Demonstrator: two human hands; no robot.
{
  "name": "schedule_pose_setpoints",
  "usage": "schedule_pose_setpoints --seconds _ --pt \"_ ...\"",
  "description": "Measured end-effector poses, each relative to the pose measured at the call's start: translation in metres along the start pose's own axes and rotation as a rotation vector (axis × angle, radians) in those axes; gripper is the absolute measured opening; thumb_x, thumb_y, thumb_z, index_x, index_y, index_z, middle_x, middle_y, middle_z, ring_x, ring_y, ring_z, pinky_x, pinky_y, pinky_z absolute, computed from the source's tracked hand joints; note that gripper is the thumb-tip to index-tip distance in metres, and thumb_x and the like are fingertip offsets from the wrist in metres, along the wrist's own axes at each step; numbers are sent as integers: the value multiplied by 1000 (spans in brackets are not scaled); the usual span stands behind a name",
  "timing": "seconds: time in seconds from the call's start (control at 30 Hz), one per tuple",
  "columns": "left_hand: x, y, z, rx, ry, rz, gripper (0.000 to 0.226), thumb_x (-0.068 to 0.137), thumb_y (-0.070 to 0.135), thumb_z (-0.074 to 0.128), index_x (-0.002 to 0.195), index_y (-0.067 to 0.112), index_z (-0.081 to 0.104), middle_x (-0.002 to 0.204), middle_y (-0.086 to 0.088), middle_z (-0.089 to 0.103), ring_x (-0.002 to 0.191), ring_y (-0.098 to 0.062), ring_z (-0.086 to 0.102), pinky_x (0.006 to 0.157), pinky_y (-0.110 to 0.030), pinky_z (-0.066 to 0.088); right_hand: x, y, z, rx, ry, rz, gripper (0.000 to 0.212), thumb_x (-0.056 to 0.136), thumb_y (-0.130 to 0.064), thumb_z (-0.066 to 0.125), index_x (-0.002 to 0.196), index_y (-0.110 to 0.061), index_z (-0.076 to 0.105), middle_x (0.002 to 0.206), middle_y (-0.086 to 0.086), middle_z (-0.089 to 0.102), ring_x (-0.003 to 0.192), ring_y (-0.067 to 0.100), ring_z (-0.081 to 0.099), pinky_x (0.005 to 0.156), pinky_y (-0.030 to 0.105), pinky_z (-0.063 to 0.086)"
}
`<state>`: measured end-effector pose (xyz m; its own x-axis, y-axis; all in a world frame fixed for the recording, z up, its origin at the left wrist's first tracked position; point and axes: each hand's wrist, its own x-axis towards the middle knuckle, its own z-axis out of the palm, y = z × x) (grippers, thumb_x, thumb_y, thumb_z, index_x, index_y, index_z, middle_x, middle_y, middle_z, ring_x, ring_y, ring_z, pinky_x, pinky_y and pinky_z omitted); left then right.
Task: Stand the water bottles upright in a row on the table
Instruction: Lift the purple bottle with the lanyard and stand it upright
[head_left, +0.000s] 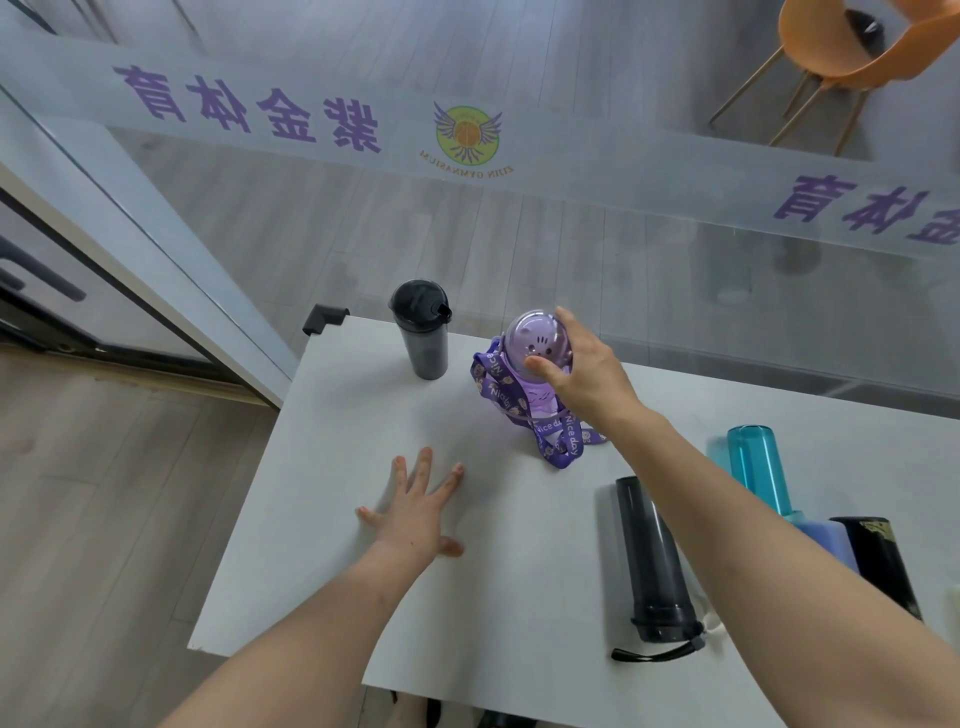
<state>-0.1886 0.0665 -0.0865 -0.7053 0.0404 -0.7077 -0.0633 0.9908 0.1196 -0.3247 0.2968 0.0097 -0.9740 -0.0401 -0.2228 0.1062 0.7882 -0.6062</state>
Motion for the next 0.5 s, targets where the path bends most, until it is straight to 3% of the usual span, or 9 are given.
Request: schedule_pose_setpoints --seconds 0.5 --pt "-1 1 -2 0 1 -2 113 76 62 77 150 62 -9 163 11 -32 151 -27 -28 99 -82 28 5 0 -6 28 -10 -7 82 90 -51 72 158 -30 30 148 7 53 129 30 55 106 50 48"
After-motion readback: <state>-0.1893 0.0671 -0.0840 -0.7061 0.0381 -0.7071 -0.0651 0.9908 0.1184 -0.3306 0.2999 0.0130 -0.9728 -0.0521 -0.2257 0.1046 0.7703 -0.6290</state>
